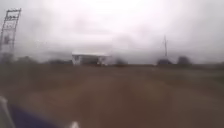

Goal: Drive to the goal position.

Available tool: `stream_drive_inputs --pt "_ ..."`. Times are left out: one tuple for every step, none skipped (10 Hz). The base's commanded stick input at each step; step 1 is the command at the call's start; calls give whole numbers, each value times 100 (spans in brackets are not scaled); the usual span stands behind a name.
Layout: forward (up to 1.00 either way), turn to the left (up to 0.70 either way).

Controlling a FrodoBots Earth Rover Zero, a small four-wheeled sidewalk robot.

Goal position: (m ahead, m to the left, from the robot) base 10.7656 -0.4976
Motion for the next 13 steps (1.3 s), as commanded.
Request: stream_drive_inputs --pt "70 0" --pt "70 0" --pt "70 0" --pt "70 -10" --pt "70 -26" --pt "70 -24" --pt "70 0" --pt "70 0" --pt "70 0" --pt "70 0" --pt "70 0" --pt "70 0" --pt "70 0"
